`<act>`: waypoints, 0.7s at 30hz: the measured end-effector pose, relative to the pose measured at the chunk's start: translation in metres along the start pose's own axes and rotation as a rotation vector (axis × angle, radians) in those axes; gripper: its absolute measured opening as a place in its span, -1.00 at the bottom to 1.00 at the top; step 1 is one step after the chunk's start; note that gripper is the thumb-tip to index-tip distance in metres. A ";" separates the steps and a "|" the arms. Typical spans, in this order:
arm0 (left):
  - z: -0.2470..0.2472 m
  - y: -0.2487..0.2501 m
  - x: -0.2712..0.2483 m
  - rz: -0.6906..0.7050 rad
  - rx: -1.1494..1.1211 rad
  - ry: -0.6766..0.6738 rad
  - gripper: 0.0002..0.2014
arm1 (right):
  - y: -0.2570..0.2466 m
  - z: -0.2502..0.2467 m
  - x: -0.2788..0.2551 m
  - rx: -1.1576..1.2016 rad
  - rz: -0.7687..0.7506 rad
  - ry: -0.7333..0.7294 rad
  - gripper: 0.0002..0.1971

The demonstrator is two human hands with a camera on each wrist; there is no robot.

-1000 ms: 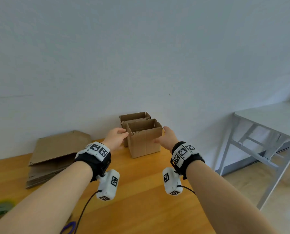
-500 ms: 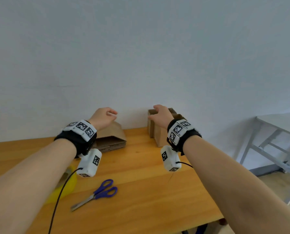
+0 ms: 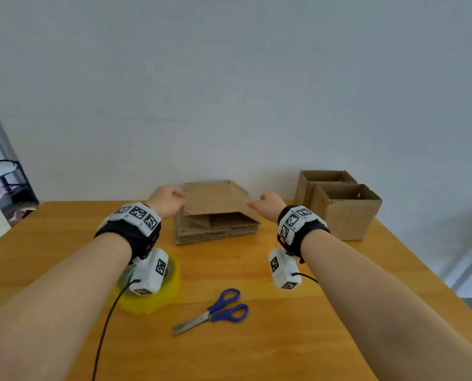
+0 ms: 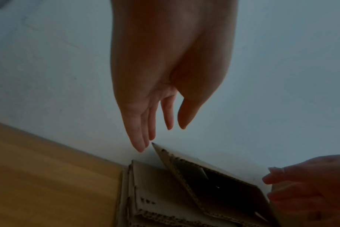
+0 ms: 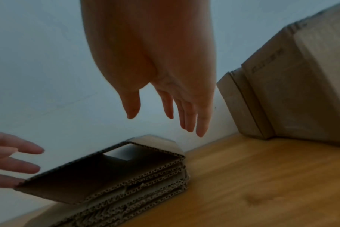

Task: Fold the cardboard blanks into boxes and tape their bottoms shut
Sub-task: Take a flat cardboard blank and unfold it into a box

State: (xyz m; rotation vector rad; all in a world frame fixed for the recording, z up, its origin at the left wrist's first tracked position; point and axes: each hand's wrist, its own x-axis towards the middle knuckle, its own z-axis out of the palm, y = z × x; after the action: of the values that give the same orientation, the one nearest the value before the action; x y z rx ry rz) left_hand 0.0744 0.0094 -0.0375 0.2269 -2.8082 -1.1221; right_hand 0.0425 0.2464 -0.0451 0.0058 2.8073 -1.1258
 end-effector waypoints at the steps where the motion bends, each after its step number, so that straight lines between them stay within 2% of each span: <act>1: 0.002 -0.005 0.005 -0.028 -0.013 -0.007 -0.66 | 0.000 0.004 0.005 0.002 0.015 -0.009 -0.36; 4: 0.013 -0.015 0.019 -0.123 -0.137 -0.062 -0.68 | 0.001 0.013 0.018 0.030 0.074 -0.035 -0.35; 6: 0.020 -0.017 0.026 -0.198 -0.262 -0.107 -0.84 | 0.001 0.017 0.024 0.058 0.101 -0.045 -0.35; 11: 0.028 -0.016 0.040 -0.316 -0.467 -0.173 -0.94 | 0.004 0.026 0.036 0.063 0.117 -0.064 -0.65; 12: 0.029 -0.016 0.041 -0.325 -0.491 -0.178 -0.90 | 0.006 0.027 0.037 0.074 0.109 -0.064 -0.65; 15: 0.028 -0.017 0.041 -0.342 -0.548 -0.176 -0.46 | 0.009 0.029 0.040 0.099 0.089 -0.062 -0.56; 17: 0.026 -0.015 0.037 -0.329 -0.560 -0.192 -0.45 | 0.011 0.028 0.040 0.129 0.093 -0.052 -0.51; 21: 0.021 -0.007 0.029 -0.275 -0.537 -0.211 -0.58 | 0.010 0.019 0.035 0.158 0.085 0.008 -0.42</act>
State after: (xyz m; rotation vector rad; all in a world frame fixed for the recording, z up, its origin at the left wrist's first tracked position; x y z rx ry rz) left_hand 0.0437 0.0133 -0.0562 0.4728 -2.5606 -2.0126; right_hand 0.0099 0.2391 -0.0701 0.1417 2.6883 -1.3261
